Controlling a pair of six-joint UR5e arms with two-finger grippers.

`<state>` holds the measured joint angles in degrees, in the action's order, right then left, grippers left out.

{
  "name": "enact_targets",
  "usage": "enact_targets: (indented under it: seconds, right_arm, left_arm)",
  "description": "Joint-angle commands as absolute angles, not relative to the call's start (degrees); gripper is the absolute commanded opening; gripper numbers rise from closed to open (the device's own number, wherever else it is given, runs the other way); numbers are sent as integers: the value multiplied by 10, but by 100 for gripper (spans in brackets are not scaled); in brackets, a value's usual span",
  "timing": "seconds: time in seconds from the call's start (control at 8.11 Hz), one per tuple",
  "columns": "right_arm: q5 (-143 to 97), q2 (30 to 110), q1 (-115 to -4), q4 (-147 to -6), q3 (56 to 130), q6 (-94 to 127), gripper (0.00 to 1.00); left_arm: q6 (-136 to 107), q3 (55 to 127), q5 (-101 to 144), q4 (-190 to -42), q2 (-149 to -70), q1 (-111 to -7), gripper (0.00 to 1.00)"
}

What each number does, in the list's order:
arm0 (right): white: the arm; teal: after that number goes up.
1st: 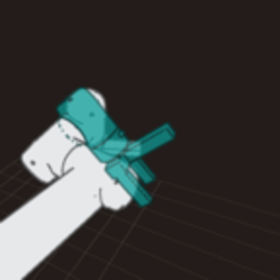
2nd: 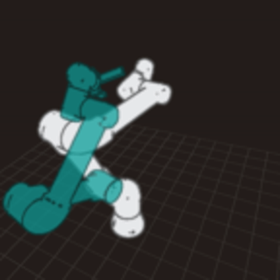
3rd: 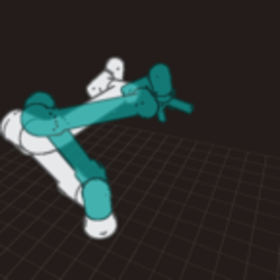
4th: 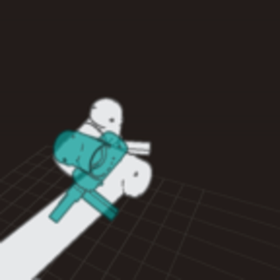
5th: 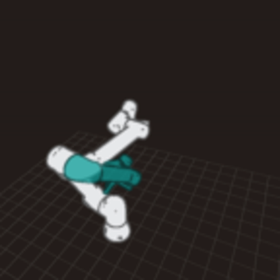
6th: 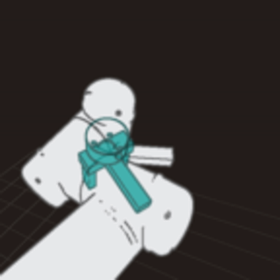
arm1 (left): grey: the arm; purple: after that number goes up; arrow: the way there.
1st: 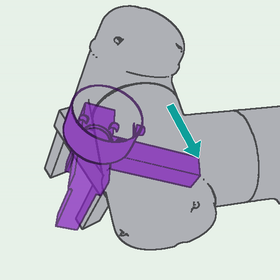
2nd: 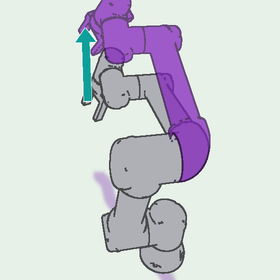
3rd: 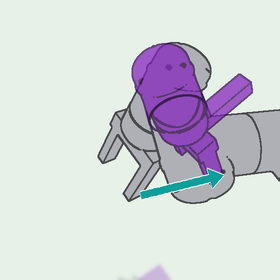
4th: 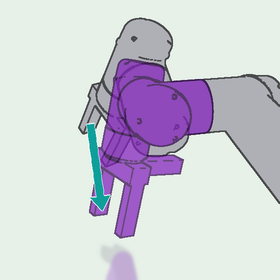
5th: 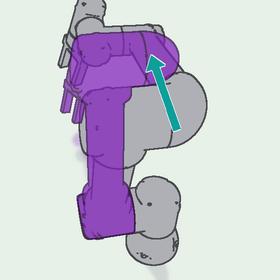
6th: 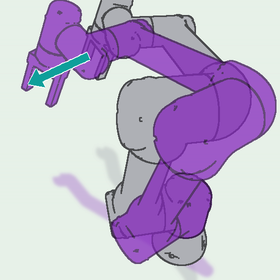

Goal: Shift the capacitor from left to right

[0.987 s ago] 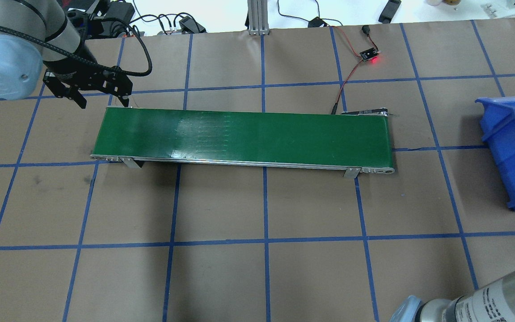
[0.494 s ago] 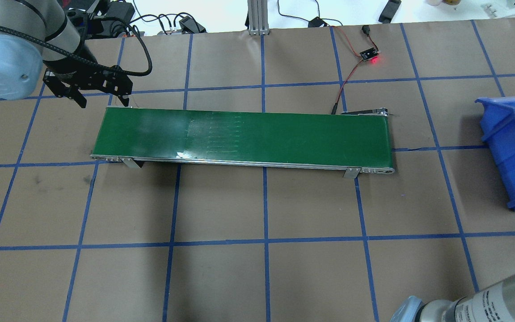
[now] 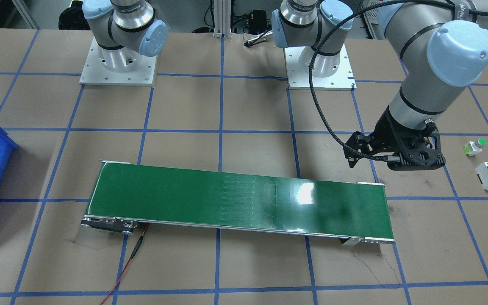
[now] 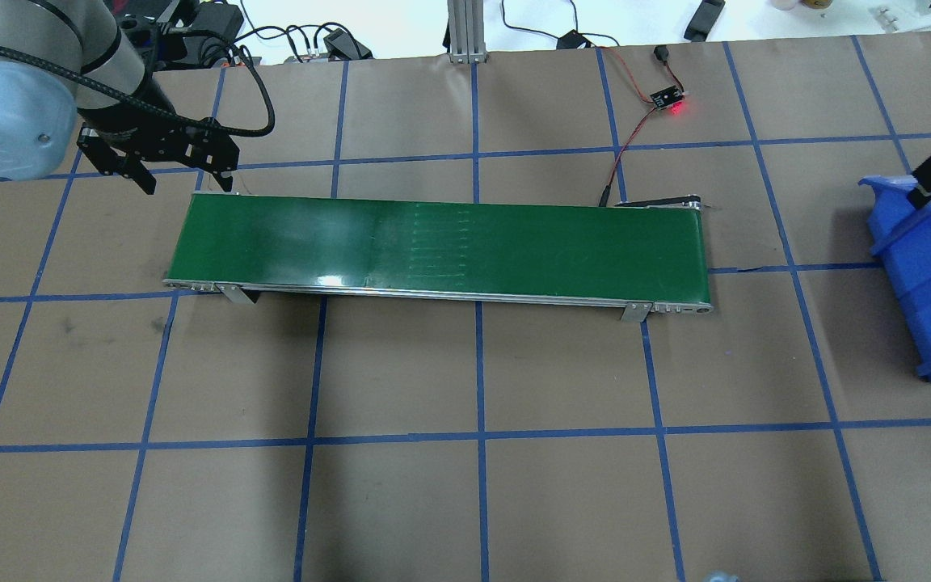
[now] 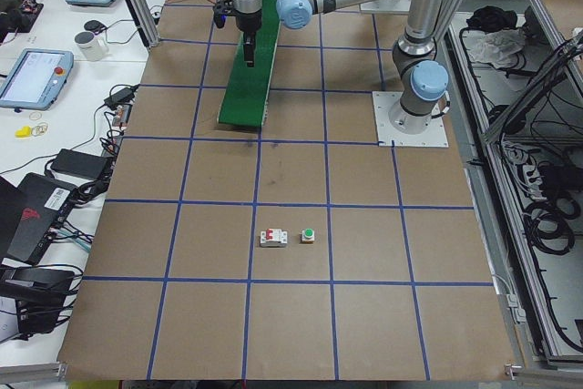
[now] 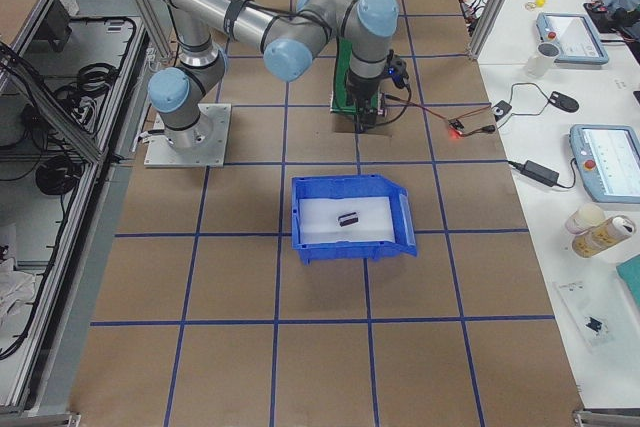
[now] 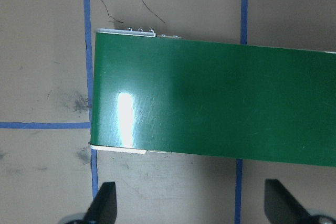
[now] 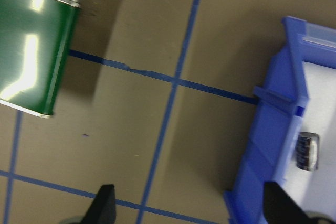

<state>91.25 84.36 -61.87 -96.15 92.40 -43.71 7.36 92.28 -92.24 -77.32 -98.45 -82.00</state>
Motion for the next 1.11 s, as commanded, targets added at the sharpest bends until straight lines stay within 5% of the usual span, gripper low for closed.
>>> enact_targets:
  seconds: [0.0,0.37,0.99]
  right_arm:
    - [917,880,-789,-891,901,-226,100]
    - [909,900,-911,-893,900,-91,100]
    - [910,915,-920,-896,903,-90,100]
  left_arm:
    - [74,922,-923,-773,-985,-820,100]
    - [74,923,-923,-773,-985,-820,100]
    - [75,923,-922,-773,-985,-820,100]
